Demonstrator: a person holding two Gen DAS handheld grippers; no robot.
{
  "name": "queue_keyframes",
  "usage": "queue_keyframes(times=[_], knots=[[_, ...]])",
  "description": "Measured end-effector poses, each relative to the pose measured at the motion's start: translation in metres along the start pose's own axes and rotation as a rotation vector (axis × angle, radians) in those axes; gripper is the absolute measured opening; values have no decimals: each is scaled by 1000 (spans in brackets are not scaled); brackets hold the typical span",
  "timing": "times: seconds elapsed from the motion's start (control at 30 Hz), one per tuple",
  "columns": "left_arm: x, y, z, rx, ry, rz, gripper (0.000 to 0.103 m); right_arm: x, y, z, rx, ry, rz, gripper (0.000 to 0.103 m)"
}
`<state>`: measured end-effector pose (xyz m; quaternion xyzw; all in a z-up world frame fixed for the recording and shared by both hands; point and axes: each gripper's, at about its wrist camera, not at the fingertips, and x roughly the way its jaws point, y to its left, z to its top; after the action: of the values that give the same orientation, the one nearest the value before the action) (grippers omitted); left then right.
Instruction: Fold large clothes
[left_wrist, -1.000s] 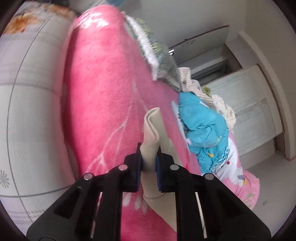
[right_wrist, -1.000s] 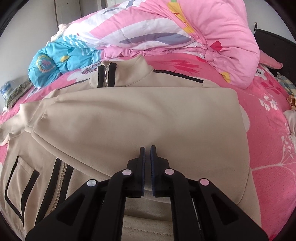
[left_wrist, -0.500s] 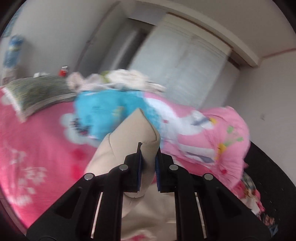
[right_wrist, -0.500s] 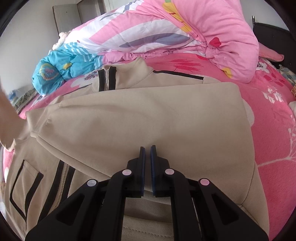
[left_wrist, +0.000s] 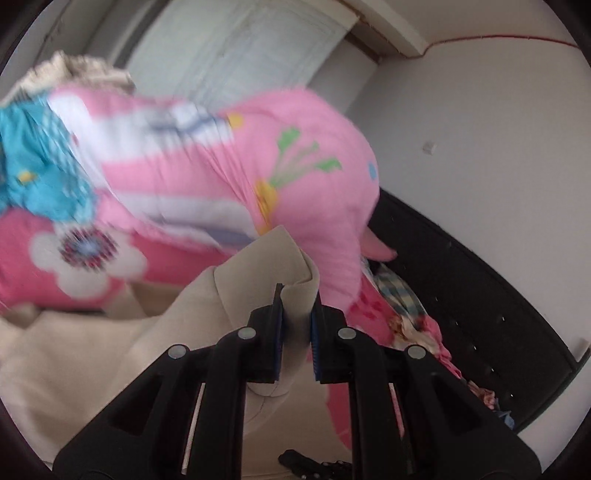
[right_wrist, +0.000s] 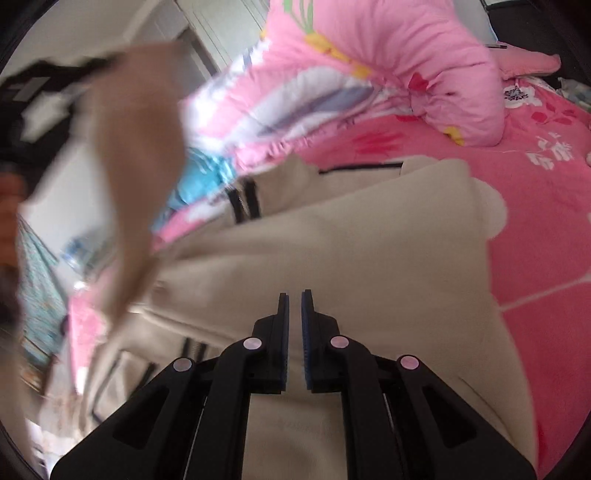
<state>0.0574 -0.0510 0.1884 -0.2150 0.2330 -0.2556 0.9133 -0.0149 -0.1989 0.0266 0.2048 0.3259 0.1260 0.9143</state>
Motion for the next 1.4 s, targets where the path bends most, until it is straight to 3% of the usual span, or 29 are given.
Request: queue_keyframes(times=[0.17, 0.2, 0.3, 0.4, 0.47, 0.5, 0.6, 0.63, 0.73, 0.8, 0.9, 1.0, 1.2, 1.33, 1.4], knots=[[78, -8, -64, -16, 174, -29, 13, -56, -10, -12, -13, -56, 17, 8], [93, -4, -72, -21, 237, -48, 18, -66, -13, -14, -15, -52, 16, 9], [129, 0, -98, -84, 455, -172, 47, -82, -20, -14, -26, -39, -6, 11], [119, 7, -100, -160, 497, -313, 59, -101, -30, -4, -10, -51, 1, 14], [101, 12, -89, -147, 477, -352, 65, -106, -35, 7, -9, -58, 1, 18], [91, 15, -82, -106, 458, -328, 65, -106, -37, 18, -17, -56, -8, 18], [65, 19, -67, 79, 431, -162, 65, -78, -34, 50, -62, 9, 2, 21], [61, 26, -65, 108, 431, -114, 64, -64, -34, 59, -63, 39, 33, 29], [56, 51, -64, 56, 447, -76, 64, -10, -41, 82, -24, 176, 88, 39], [46, 64, -67, 66, 439, -58, 64, 20, -42, 90, -47, 240, -22, 39], [33, 78, -71, 96, 437, -9, 64, 48, -41, 94, -98, 302, -83, 39], [7, 93, -68, 118, 431, 10, 64, 70, -55, 83, -26, 397, -137, 0], [-46, 127, -54, 173, 373, 120, 64, 20, -50, 70, -19, 260, -205, 0], [-49, 162, -51, 116, 389, 190, 63, 14, -75, 64, -6, 301, -282, 0], [-45, 176, -57, 83, 395, 205, 56, 10, -76, 65, 16, 279, -177, 0]])
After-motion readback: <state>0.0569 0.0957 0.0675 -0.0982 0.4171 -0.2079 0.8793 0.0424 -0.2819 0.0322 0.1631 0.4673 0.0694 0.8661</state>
